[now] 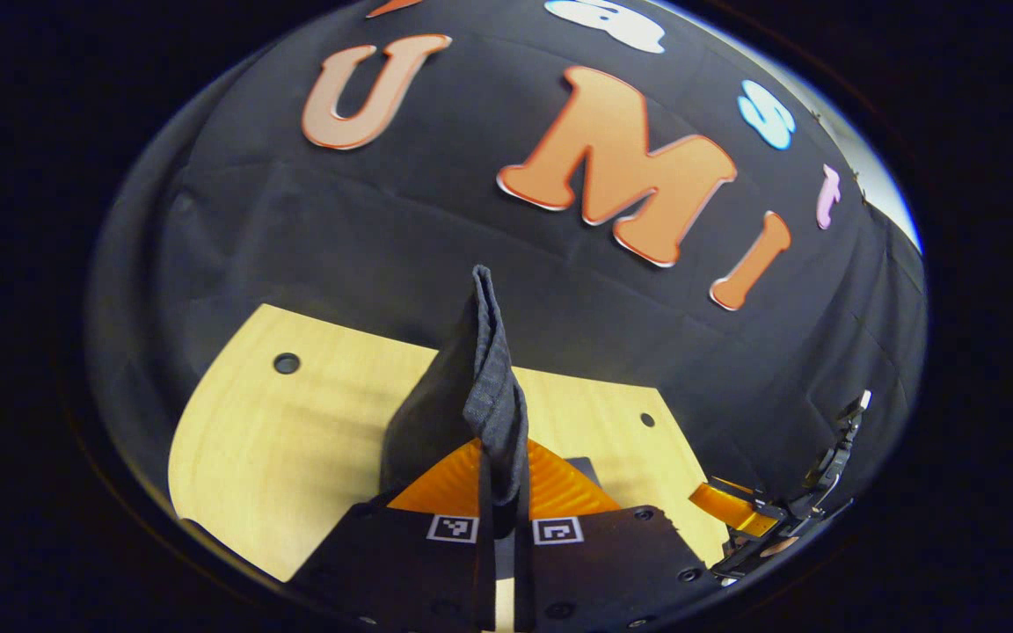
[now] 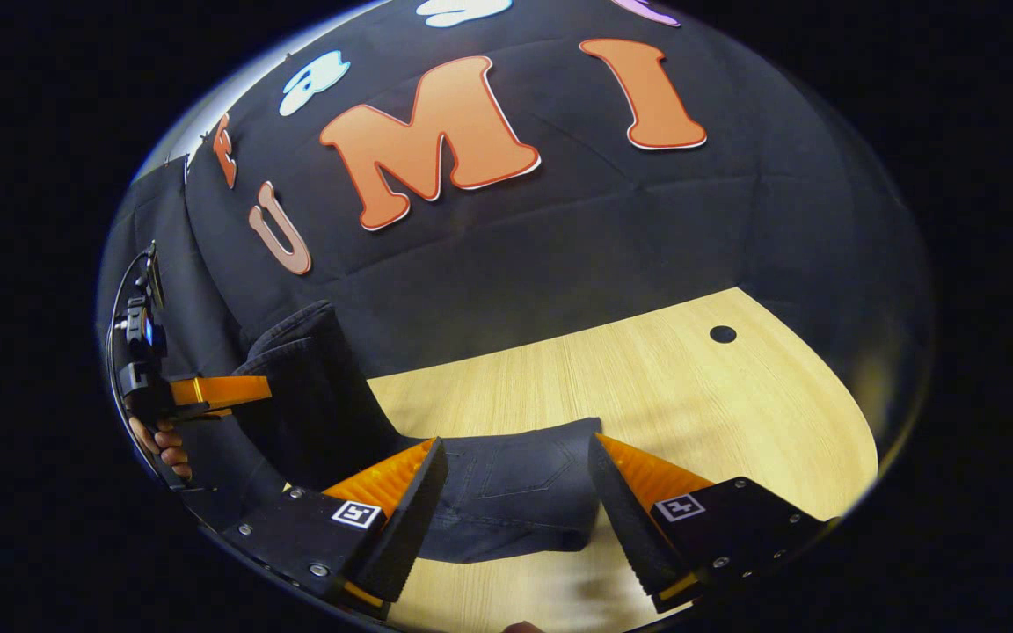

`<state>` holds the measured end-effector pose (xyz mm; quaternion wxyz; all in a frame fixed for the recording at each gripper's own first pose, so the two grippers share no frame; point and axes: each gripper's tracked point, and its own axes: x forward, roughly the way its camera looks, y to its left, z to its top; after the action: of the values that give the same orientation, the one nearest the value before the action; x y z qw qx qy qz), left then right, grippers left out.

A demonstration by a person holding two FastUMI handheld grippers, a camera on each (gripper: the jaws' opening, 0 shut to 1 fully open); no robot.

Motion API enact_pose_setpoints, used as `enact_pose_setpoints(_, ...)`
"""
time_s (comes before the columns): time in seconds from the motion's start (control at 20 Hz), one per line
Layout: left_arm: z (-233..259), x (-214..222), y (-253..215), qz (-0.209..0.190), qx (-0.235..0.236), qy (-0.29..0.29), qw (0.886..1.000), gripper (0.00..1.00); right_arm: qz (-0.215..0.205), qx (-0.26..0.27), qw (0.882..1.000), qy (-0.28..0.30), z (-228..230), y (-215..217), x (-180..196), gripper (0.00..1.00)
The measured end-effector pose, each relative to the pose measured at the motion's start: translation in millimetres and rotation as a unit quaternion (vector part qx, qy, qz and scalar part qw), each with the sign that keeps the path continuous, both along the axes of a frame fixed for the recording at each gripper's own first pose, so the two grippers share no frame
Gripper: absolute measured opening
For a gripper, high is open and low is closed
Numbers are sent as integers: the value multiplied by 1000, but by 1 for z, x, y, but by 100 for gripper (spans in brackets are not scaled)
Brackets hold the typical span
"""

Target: Grasp the waist and the cuffs of the jeans and fold them to make the two legs overlap; first hold the waist and fold one-third of the jeans toward the cuffs, then hold the cuffs and fold the remaining one-third in the same direction to finish folding.

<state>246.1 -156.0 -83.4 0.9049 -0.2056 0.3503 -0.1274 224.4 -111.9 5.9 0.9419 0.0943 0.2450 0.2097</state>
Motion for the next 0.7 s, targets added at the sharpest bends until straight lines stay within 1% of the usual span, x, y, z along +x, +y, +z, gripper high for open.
enact_pose_setpoints(0.2, -8, -2, -78, -41, 9, 7, 999, 8, 9, -6, 1000, -9, 0, -23, 5, 97)
enact_pose_setpoints(0.35, -34, -11, -130, -76, 25, 24, 997, 8, 14, -6, 1000, -6, -5, -41, 8, 97)
enact_pose_setpoints(0.4, -43, -14, -146, -87, 28, 31, 995, 7, 12, -7, 1000, -4, -7, -49, 10, 97)
enact_pose_setpoints(0.55, -72, -23, -174, -110, 54, 51, 991, 10, 8, -6, 1000, -1, -11, -69, 14, 98)
enact_pose_setpoints(0.6, -83, -28, -184, -118, 62, 59, 989, 8, 7, -6, 1000, -1, -11, -74, 15, 98)
enact_pose_setpoints(0.65, -93, -33, -193, -130, 73, 71, 986, 10, 5, -6, 1000, -1, -12, -79, 15, 97)
enact_pose_setpoints(0.7, -98, -37, -199, -133, 87, 76, 984, 8, 5, -7, 1000, -1, -13, -82, 16, 97)
